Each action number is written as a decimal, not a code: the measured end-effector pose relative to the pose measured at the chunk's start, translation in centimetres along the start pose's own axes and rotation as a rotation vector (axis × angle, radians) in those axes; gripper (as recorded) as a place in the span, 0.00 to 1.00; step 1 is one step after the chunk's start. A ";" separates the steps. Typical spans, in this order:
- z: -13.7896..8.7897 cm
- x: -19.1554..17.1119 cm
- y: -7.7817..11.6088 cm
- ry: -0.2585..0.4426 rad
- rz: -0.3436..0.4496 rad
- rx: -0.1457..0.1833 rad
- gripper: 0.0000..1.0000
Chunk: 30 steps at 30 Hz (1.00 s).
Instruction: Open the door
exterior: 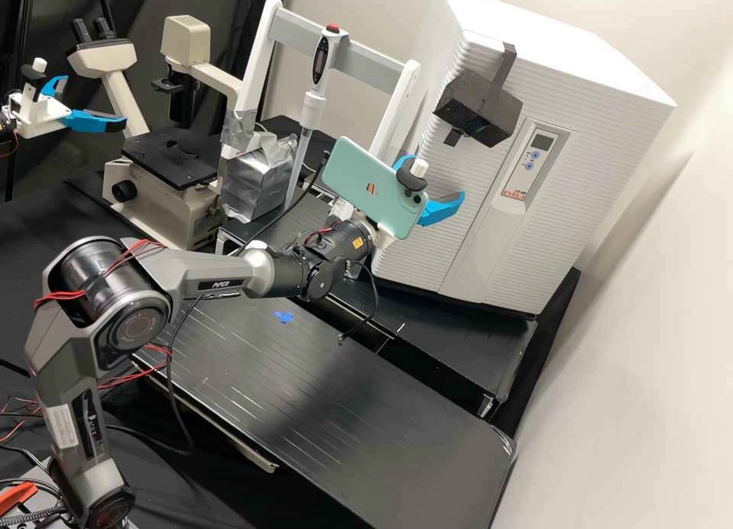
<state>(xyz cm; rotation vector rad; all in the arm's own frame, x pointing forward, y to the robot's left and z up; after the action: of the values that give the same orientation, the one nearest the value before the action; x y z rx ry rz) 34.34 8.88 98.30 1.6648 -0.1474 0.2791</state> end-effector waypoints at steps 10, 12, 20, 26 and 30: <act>0.1 -0.4 0.1 0.015 -0.011 0.011 0.00; 0.3 -0.4 0.1 0.017 -0.013 0.008 0.00; 0.6 -0.7 0.2 0.043 -0.016 -0.006 0.00; 1.0 -0.9 0.6 0.057 -0.024 -0.034 0.00; 1.4 -0.9 0.6 0.076 -0.026 -0.043 0.00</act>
<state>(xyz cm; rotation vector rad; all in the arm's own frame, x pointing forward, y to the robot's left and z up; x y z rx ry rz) 33.46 7.32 98.50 1.6097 -0.0742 0.3166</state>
